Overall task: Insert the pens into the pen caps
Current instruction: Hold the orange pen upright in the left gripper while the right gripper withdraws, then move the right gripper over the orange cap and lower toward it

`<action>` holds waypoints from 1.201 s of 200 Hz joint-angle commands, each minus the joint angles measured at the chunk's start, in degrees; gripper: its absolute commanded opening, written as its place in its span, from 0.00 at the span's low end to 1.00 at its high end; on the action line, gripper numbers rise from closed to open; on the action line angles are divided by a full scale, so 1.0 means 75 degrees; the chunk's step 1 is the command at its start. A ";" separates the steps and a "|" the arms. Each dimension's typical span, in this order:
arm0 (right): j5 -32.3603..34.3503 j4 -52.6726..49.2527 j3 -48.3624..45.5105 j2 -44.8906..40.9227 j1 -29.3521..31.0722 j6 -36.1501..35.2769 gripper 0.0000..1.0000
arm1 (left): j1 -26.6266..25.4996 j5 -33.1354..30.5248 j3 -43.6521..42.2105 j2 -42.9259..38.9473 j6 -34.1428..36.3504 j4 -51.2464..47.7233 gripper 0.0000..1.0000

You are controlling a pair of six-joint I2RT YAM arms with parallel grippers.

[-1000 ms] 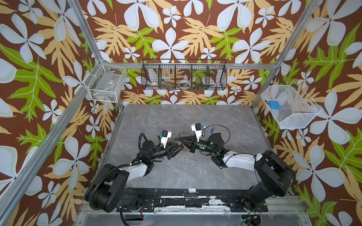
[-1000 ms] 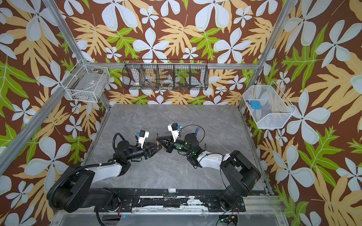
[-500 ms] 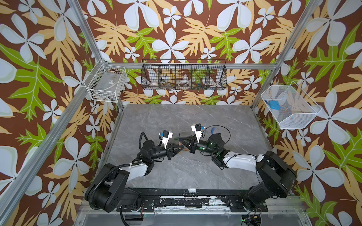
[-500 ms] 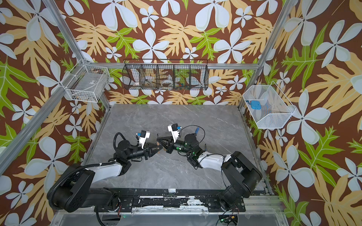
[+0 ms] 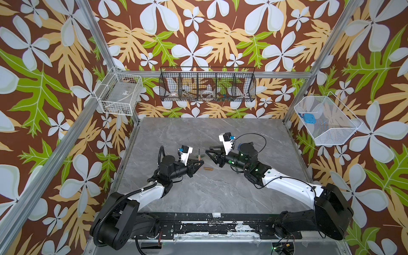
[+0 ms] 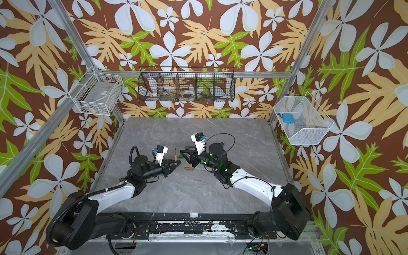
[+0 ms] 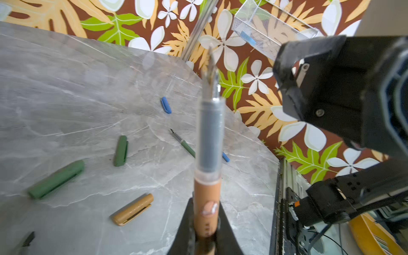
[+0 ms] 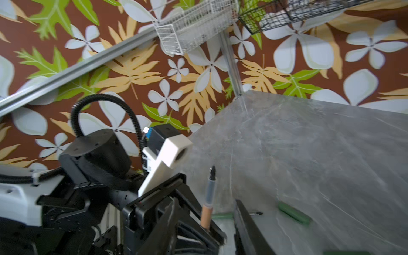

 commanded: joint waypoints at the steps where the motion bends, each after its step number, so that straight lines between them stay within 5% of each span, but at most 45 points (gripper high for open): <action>1: 0.0824 -0.3094 0.0752 0.0217 -0.0381 -0.0518 0.50 | -0.0002 -0.0886 -0.0037 -0.0234 0.0418 -0.0512 0.00; 47: -0.0082 -0.5330 0.2095 0.1944 -0.0581 -0.1164 0.50 | 0.0007 -0.1482 -0.0273 -0.0803 0.0513 -0.0554 0.00; 124: 0.0772 -0.6748 0.3932 0.4128 -0.0180 -0.1931 0.50 | 0.0003 -0.1844 -0.0541 -0.1246 0.0591 -0.0441 0.00; 240: 0.0357 -0.6935 0.5024 0.5783 0.0108 -0.2177 0.52 | 0.0006 -0.1655 -0.0580 -0.1153 0.0527 -0.0251 0.00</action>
